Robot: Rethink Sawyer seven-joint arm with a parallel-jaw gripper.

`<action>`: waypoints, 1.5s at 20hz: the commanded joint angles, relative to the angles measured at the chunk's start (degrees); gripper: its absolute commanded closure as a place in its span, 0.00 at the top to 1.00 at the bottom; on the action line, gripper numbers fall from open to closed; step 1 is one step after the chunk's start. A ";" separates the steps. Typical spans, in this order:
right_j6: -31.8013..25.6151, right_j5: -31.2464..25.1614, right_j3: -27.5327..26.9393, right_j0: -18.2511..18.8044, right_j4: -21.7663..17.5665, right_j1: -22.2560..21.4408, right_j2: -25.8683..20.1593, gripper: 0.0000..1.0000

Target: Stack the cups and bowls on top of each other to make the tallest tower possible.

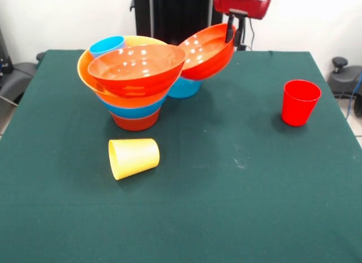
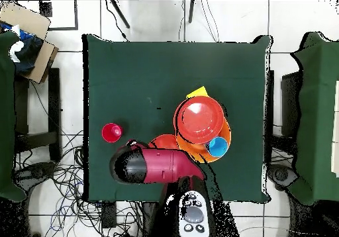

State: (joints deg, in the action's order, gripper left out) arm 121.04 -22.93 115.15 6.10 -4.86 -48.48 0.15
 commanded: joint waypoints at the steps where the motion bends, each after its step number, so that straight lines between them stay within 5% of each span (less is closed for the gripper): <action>1: 11.20 -8.13 1.83 -3.17 5.01 -3.80 0.19 0.00; 17: 10.74 -11.78 2.48 -6.87 9.20 -8.05 3.12 0.00; 24: 8.23 -22.85 -5.70 -7.16 8.42 -10.31 4.84 0.00; 30: 5.09 -26.02 -8.83 -4.39 8.93 -10.65 2.95 0.00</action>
State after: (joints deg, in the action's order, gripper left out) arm 121.04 -41.28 111.95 -0.17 3.09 -59.31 5.09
